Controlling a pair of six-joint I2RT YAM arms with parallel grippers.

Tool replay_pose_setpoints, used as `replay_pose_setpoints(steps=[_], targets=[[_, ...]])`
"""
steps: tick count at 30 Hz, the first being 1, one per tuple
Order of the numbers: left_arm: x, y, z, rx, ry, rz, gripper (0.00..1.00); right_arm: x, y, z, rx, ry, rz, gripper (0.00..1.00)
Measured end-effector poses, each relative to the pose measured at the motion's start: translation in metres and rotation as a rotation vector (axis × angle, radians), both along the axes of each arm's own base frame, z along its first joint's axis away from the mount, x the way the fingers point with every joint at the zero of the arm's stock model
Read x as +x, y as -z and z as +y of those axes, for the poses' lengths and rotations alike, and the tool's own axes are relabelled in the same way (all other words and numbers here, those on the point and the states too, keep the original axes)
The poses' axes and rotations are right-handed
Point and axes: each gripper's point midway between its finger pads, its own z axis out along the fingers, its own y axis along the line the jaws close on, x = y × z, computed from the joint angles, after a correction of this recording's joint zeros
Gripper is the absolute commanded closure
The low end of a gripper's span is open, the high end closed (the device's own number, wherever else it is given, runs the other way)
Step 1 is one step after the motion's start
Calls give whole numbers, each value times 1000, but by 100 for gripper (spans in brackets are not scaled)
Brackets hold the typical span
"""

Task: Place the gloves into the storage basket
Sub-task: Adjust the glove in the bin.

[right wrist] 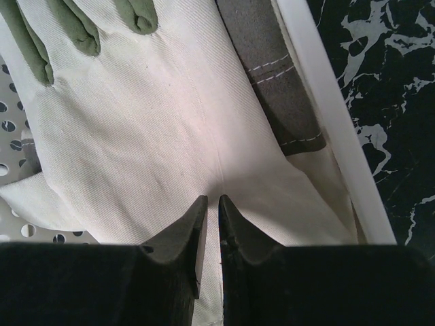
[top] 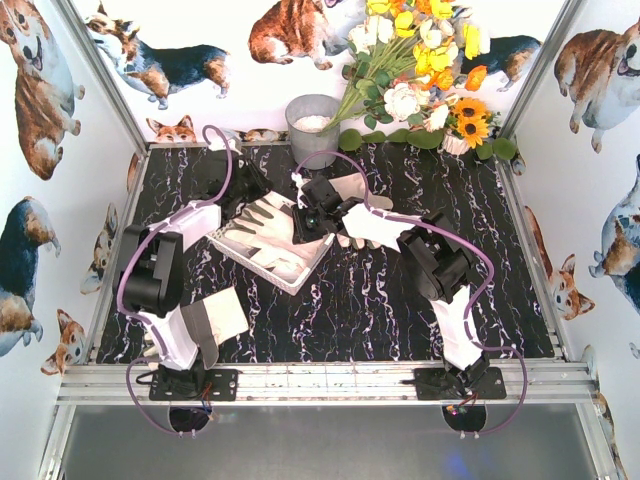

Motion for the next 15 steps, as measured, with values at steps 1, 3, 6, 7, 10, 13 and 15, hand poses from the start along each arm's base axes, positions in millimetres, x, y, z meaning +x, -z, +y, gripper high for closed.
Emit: replay_pose_setpoints(steps=[1,3,6,7,10,13,15], targets=[[0,5,0,-1,-2,12,87,0,0,0,0,0,0,84],[0,15,0,0,-6,33,88,0,0,0,0,0,0,84],[-2,28,2,3,-18,62,89,0,0,0,0,0,0,84],[-2,31,2,4,-21,68,89,0,0,0,0,0,0,84],[-1,35,5,10,-42,76,89,0,0,0,0,0,0,84],[0,37,7,15,-50,78,89,0,0,0,-1,2,-1,84],[1,42,7,17,-51,84,89,0,0,0,-1,2,-1,84]])
